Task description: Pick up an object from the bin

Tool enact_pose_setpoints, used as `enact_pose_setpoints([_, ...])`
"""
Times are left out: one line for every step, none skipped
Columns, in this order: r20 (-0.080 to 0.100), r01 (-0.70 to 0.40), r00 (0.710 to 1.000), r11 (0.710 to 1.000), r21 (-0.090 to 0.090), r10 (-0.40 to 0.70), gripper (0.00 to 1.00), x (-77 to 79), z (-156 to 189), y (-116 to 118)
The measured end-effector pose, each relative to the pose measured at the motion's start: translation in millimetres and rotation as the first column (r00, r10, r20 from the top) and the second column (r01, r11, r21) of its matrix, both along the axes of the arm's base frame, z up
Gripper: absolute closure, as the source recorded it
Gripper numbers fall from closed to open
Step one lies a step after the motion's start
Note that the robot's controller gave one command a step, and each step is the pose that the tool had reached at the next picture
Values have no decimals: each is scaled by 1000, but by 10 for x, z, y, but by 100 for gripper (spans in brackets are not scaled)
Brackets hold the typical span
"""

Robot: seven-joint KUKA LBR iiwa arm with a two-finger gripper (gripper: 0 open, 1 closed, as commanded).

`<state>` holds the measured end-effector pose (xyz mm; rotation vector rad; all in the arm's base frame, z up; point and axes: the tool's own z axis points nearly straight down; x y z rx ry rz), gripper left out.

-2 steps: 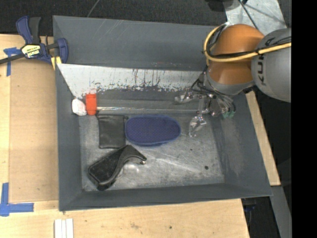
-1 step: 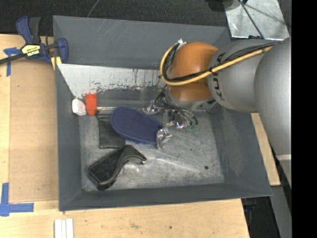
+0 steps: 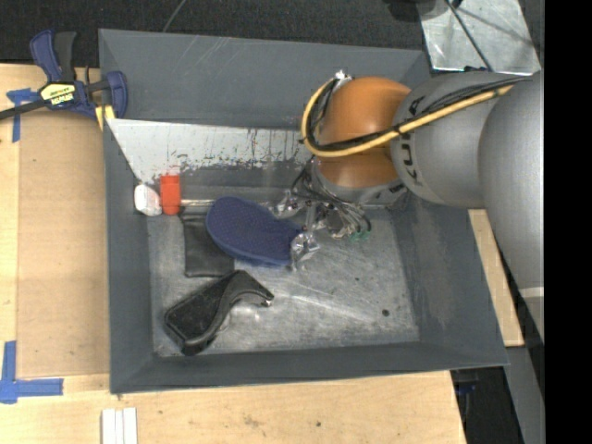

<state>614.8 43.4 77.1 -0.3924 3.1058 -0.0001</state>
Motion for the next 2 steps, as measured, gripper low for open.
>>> enact_pose_setpoints([2,-30,1000,1000,-1,30,100,83,1131,36])
enact_pose_setpoints([0,-358,934,934,-4,358,100,70,2523,-79])
